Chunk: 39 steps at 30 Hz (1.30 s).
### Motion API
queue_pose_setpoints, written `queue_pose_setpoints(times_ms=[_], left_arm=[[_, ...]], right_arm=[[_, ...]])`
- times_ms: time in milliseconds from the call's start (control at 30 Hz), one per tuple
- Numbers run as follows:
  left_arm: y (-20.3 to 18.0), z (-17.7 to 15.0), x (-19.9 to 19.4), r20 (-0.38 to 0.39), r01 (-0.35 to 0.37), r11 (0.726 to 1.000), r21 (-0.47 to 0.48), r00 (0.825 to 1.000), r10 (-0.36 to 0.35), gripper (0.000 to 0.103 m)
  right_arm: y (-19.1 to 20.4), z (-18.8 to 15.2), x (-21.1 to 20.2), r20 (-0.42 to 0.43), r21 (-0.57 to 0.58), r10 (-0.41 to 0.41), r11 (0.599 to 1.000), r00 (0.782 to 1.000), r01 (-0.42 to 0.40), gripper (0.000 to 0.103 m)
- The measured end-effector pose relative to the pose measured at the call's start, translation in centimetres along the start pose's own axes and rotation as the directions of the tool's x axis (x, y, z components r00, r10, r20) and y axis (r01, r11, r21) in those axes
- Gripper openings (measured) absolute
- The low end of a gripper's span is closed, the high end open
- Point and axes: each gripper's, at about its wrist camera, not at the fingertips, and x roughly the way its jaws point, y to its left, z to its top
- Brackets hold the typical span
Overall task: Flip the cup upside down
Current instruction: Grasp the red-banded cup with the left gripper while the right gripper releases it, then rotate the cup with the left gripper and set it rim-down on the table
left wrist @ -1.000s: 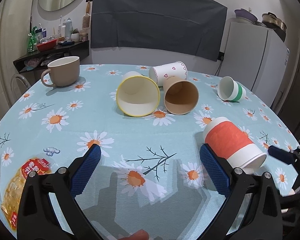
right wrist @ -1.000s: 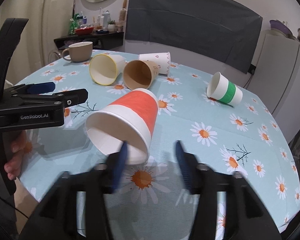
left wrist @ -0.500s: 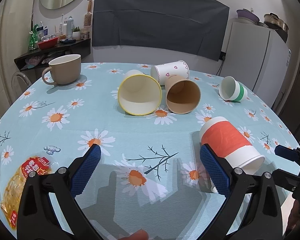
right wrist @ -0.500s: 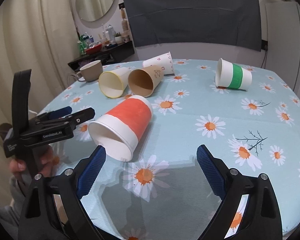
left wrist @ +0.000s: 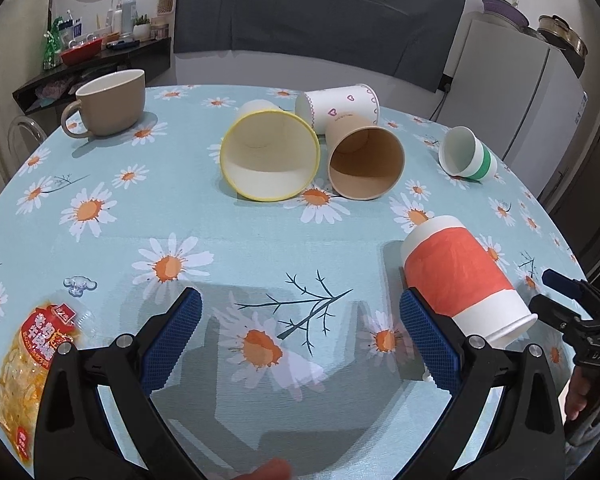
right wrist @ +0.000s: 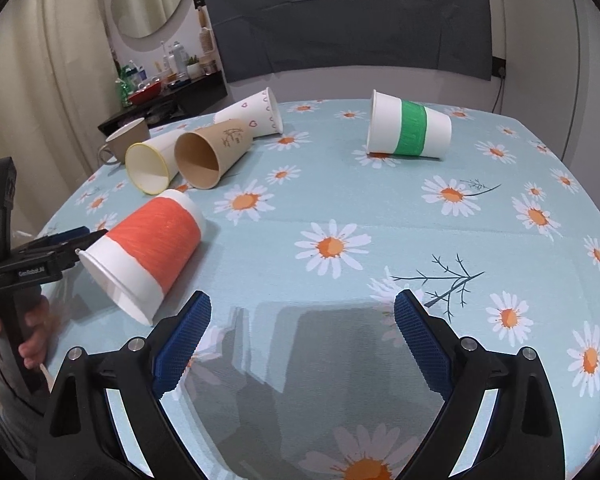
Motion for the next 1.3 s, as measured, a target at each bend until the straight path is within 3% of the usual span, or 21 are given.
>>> queue_pose_setpoints(times_ms=[133,400,500,567,667,800,867,967,1100,1233,1300], left_arm=[[-0.1,1.7,-1.2,-0.014,0.025,0.998,-0.065,1.000,-0.026,0.097],[-3.7,5.6,-1.1,-0.132,-0.036,0.999,0.010,0.991,0.037,0.097],[-5.2,6.4,0.3,-0.200,-0.013,0.999,0.033,0.980,0.019,0.097],[-5.9,6.9,1.7,-0.279,0.019,0.999,0.030,0.960,-0.010,0.097],[-6.2,7.3,3.9,-0.406,0.031,0.999,-0.010,0.913,-0.033,0.097],[-6.6,7.7,5.9,-0.515,0.036,0.998,-0.045,0.855,-0.054,0.097],[-7.0,7.8,6.6,-0.552,0.033,0.998,-0.056,0.832,-0.058,0.097],[-7.5,7.9,7.7,-0.584,0.026,0.998,-0.065,0.809,-0.059,0.097],[-7.7,7.7,9.3,-0.661,0.019,0.994,-0.108,0.745,-0.086,0.096],[-8.5,8.0,10.1,-0.698,-0.014,0.999,-0.044,0.716,-0.021,0.057],[-8.8,8.4,10.0,-0.694,-0.022,0.999,-0.023,0.720,0.000,0.057]], right_arm=[[-0.2,0.2,0.9,-0.024,-0.038,-0.034,0.999,0.999,0.033,0.089],[0.4,1.0,2.0,-0.046,-0.121,-0.037,0.992,0.998,0.031,0.089],[0.2,1.2,2.3,-0.037,-0.123,-0.054,0.991,0.998,0.049,0.089],[-0.2,1.3,2.5,-0.049,-0.108,-0.031,0.994,0.998,0.026,0.089],[-0.7,1.4,2.7,-0.058,-0.074,0.012,0.997,0.998,-0.016,0.089],[-1.2,1.4,2.7,-0.061,-0.044,0.059,0.997,0.996,-0.062,0.089],[-1.3,1.4,2.6,-0.055,-0.040,0.082,0.996,0.995,-0.084,0.089],[-1.2,1.3,2.4,-0.044,-0.044,0.103,0.994,0.994,-0.104,0.089],[-1.1,1.2,2.2,-0.035,-0.049,0.092,0.994,0.995,-0.094,0.089],[-1.3,1.1,1.8,-0.019,-0.041,0.106,0.993,0.994,-0.107,0.089],[-1.4,1.1,1.7,-0.015,-0.038,0.115,0.993,0.993,-0.116,0.089]])
